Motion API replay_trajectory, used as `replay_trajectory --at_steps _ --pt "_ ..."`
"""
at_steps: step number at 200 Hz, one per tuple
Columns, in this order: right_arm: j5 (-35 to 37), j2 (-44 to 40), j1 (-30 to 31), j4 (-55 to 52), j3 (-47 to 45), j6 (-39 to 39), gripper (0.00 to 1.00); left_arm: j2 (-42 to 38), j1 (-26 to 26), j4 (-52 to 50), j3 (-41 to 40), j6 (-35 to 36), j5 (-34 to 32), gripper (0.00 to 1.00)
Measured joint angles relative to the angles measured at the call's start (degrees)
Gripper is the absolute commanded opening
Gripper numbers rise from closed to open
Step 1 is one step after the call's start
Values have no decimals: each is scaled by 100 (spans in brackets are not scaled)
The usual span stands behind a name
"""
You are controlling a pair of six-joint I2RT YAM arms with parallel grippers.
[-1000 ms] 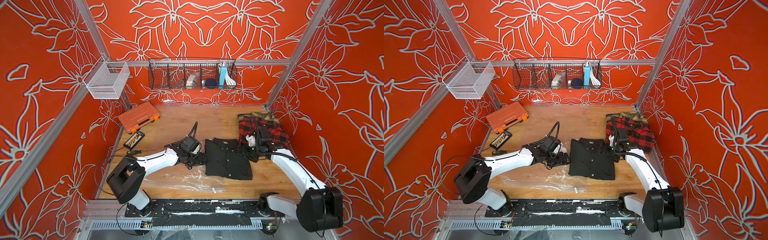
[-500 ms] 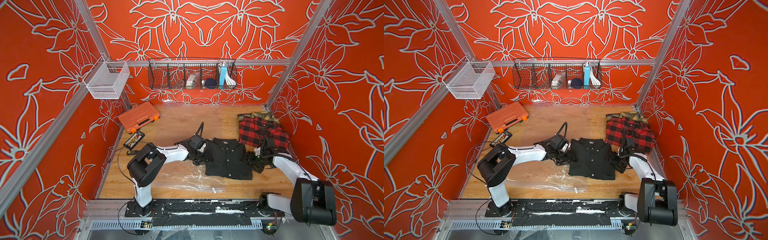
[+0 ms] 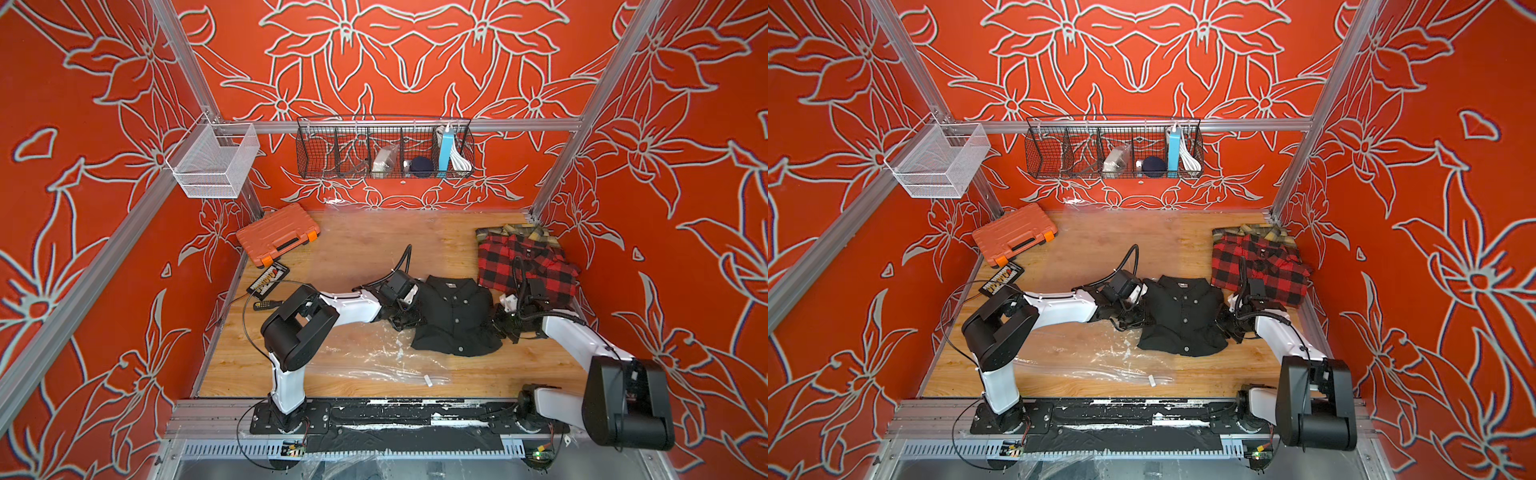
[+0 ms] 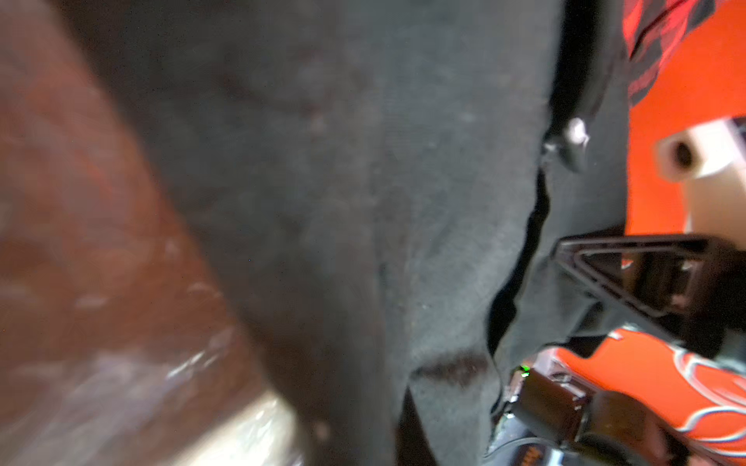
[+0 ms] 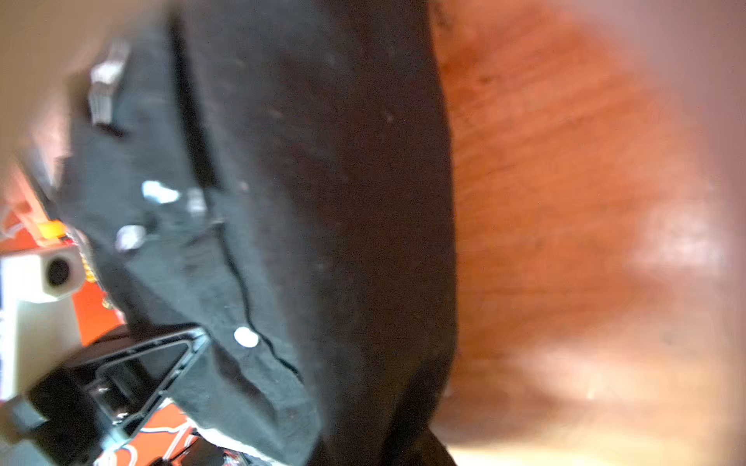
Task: Place the folded shirt into the vacuum bag
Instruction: Move the shirt from the vacuum bag.
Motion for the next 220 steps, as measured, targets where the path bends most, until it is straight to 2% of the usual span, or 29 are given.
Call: replay_trajectory --at_steps 58,106,125,145,167,185,200,220 --pt "188 -448 911 -424 1032 61 0 -1467 111 -691 -87 391 -535 0" --pt "-13 -214 1762 219 1443 533 0 -3001 496 -1119 -813 619 -935 0" --pt "-55 31 1864 470 1388 645 0 -3150 581 -1139 -1187 632 -992 0" --pt "-125 254 1904 734 1121 697 0 -2935 590 -1036 -1499 634 -994 0" --pt "-192 660 1941 933 811 710 12 -2450 612 -896 -1628 654 -944 2" --pt "-199 935 1941 997 640 680 28 -2081 629 -870 -1602 675 -907 6" --pt "-162 1008 1923 992 566 566 45 -1952 647 -986 -1563 680 -914 14" --pt "-155 1010 1891 986 557 455 59 -1974 678 -1222 -1558 651 -940 28"
